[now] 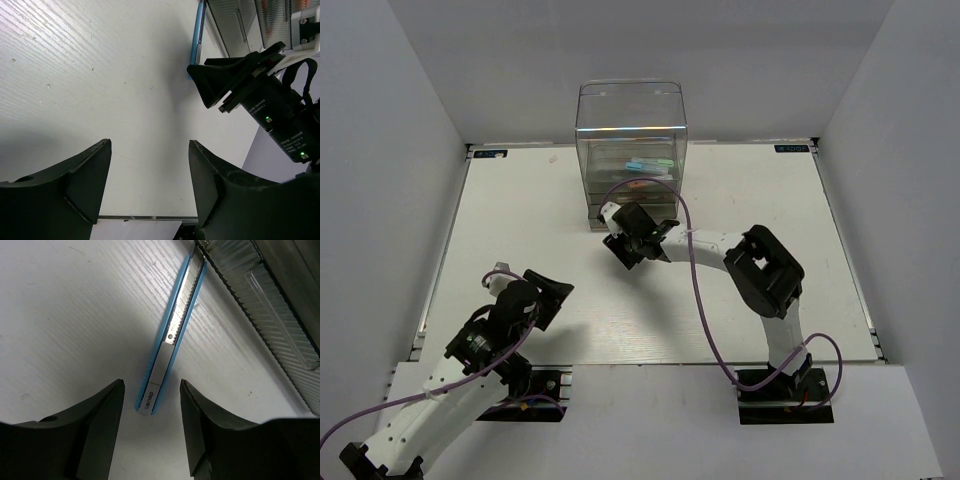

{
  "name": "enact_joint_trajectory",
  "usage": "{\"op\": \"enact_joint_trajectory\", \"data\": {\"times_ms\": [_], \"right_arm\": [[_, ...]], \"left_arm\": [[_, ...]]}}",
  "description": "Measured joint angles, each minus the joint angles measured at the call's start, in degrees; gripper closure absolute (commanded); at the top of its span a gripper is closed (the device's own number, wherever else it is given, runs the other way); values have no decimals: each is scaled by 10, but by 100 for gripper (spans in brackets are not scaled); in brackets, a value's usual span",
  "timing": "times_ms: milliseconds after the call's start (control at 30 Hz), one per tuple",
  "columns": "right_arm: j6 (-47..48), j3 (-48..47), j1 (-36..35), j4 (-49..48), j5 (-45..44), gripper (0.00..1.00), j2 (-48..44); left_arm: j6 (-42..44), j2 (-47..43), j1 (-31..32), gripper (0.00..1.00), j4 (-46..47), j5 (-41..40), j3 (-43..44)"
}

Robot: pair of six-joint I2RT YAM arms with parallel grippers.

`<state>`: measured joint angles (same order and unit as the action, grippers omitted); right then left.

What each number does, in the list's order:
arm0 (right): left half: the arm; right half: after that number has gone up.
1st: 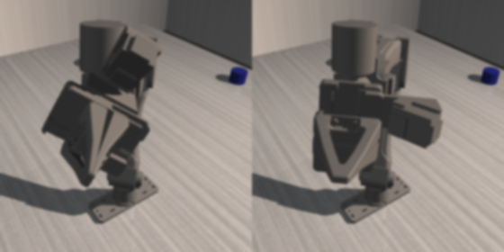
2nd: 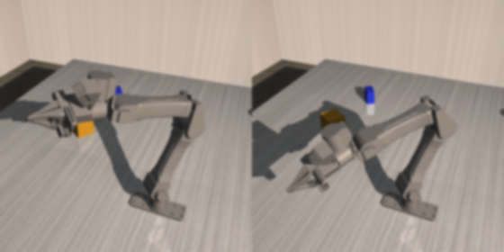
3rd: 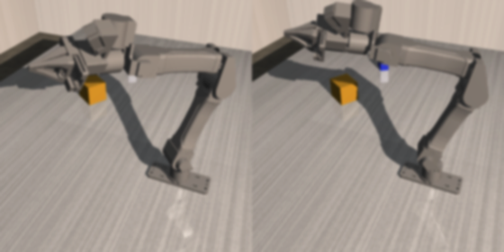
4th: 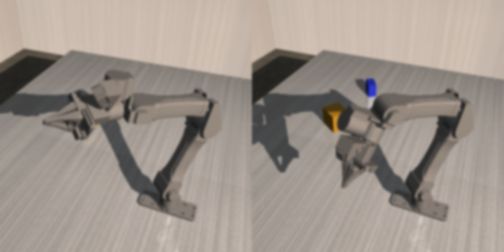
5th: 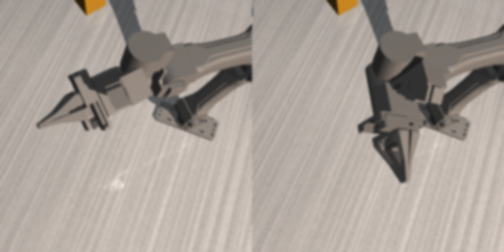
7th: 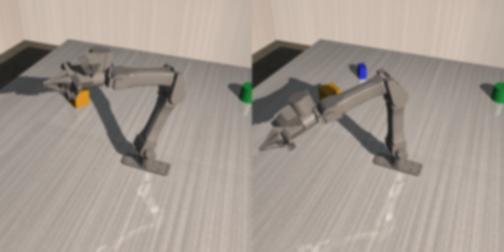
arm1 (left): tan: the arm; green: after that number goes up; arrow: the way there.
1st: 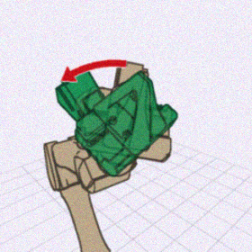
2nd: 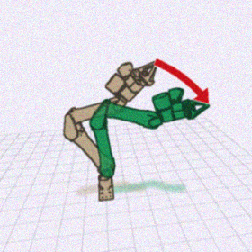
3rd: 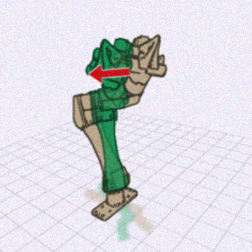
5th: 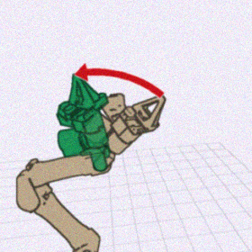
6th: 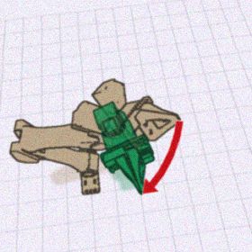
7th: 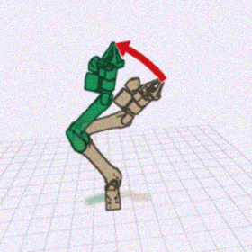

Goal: Sort the stationery into containers
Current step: Pick up the pen from the center of the board.

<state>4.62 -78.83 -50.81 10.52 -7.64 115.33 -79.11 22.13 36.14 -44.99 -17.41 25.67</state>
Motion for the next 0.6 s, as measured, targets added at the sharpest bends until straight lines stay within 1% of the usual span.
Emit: {"op": "enact_joint_trajectory", "data": {"times_ms": [100,200,233,300,333,467,600], "right_arm": [[0,-2,0,-2,-3,45,9],[-2,-3,3,-2,9,51,16],[-3,-4,5,-2,15,56,17],[-5,-4,6,-2,27,63,17],[-6,-4,6,-2,33,73,18],[-7,-3,8,-2,48,94,18],[7,13,10,-6,73,98,7]], "left_arm": [[0,0,0,27,0,0,0],[0,0,0,27,-1,0,1],[0,1,0,27,-2,-1,2],[0,3,0,27,-2,-2,5],[0,4,0,27,-2,-2,5],[0,5,0,27,-3,-2,5],[0,5,0,27,0,-2,5]]}}
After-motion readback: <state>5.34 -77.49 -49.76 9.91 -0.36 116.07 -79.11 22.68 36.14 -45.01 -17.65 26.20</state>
